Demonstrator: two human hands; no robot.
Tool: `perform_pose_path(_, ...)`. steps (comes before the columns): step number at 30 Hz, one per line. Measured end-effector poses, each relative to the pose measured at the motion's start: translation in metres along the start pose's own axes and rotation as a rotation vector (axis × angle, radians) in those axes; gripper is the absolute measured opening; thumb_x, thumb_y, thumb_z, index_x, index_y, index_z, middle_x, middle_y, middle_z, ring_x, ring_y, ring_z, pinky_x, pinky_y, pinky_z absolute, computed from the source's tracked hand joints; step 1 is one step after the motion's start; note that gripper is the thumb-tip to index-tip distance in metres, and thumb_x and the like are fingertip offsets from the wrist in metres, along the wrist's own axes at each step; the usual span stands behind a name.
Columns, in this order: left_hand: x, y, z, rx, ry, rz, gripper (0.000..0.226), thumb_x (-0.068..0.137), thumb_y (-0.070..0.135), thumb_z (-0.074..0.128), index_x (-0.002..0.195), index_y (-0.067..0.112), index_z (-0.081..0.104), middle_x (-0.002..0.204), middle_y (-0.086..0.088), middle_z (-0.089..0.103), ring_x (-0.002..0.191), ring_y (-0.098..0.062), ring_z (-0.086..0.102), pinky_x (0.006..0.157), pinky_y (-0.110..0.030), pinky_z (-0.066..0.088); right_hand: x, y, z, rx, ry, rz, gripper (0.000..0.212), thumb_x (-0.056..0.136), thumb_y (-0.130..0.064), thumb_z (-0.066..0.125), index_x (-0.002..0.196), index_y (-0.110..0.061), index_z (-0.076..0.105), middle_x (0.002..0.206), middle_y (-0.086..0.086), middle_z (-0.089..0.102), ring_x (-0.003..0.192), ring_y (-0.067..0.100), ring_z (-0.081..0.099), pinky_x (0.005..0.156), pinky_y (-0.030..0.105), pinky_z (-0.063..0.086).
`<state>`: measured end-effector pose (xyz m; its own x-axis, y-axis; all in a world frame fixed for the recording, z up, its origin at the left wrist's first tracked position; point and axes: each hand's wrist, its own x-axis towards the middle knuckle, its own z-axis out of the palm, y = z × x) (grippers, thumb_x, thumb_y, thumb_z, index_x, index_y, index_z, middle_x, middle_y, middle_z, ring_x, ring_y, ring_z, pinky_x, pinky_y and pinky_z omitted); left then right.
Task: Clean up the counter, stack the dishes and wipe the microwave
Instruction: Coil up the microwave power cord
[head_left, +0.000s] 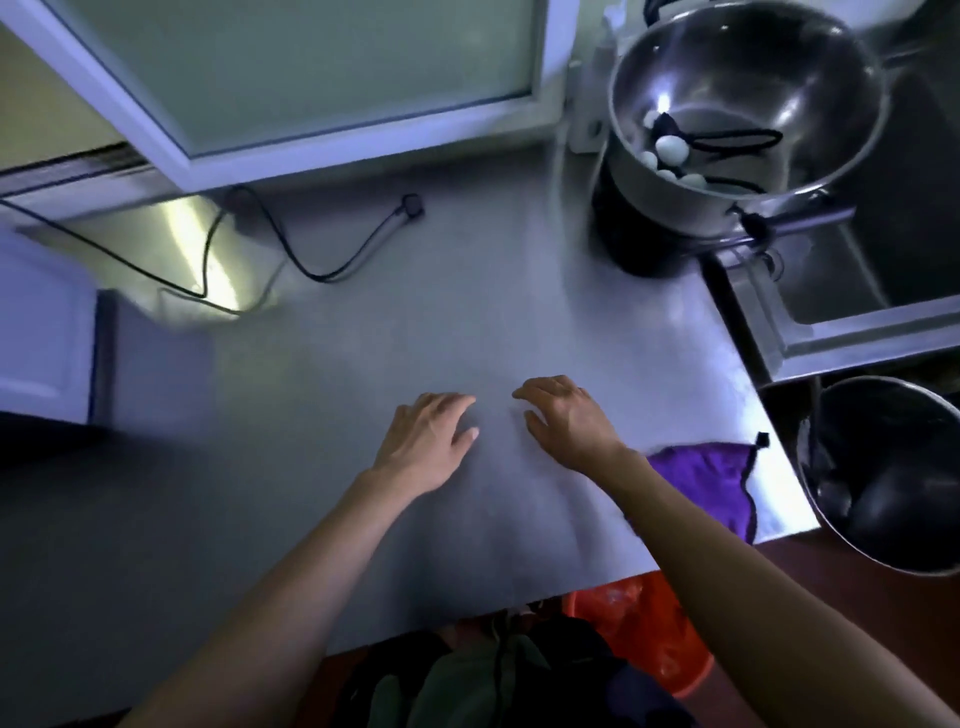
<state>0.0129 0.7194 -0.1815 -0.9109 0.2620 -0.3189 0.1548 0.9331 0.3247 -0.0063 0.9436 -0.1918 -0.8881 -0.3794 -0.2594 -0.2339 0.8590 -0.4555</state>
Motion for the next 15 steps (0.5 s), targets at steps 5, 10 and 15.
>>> perform_pose_path(5,-0.009,-0.093,-0.031,-0.063,0.07,-0.108,0.048,0.098,0.039,0.054,0.142,0.022,0.049,0.145,0.003,0.053,0.133,-0.023,0.045,0.104,-0.042,0.037,0.064,-0.067,0.01,-0.059,-0.056,-0.068,0.042,0.099,-0.019,0.05,0.14,-0.018,0.054,0.146,0.002,0.051,0.134,0.027,0.043,0.106,0.039,0.039)
perform_pose_path(10,-0.003,-0.178,-0.06,-0.128,0.145,-0.178,0.048,0.098,0.036,0.055,0.143,0.019,0.049,0.145,0.002,0.052,0.133,-0.024,0.044,0.105,-0.043,0.035,0.136,-0.126,0.021,-0.116,-0.093,-0.086,0.043,0.099,-0.021,0.051,0.142,-0.019,0.051,0.147,0.002,0.051,0.134,0.026,0.043,0.106,0.038,0.04)
perform_pose_path(15,0.015,-0.249,-0.094,-0.147,0.23,-0.183,0.049,0.098,0.033,0.055,0.144,0.017,0.047,0.147,0.0,0.049,0.135,-0.024,0.041,0.107,-0.043,0.035,0.211,-0.178,0.033,-0.12,-0.098,-0.064,0.046,0.098,-0.022,0.053,0.143,-0.018,0.051,0.148,0.004,0.05,0.135,0.026,0.042,0.107,0.04,0.04)
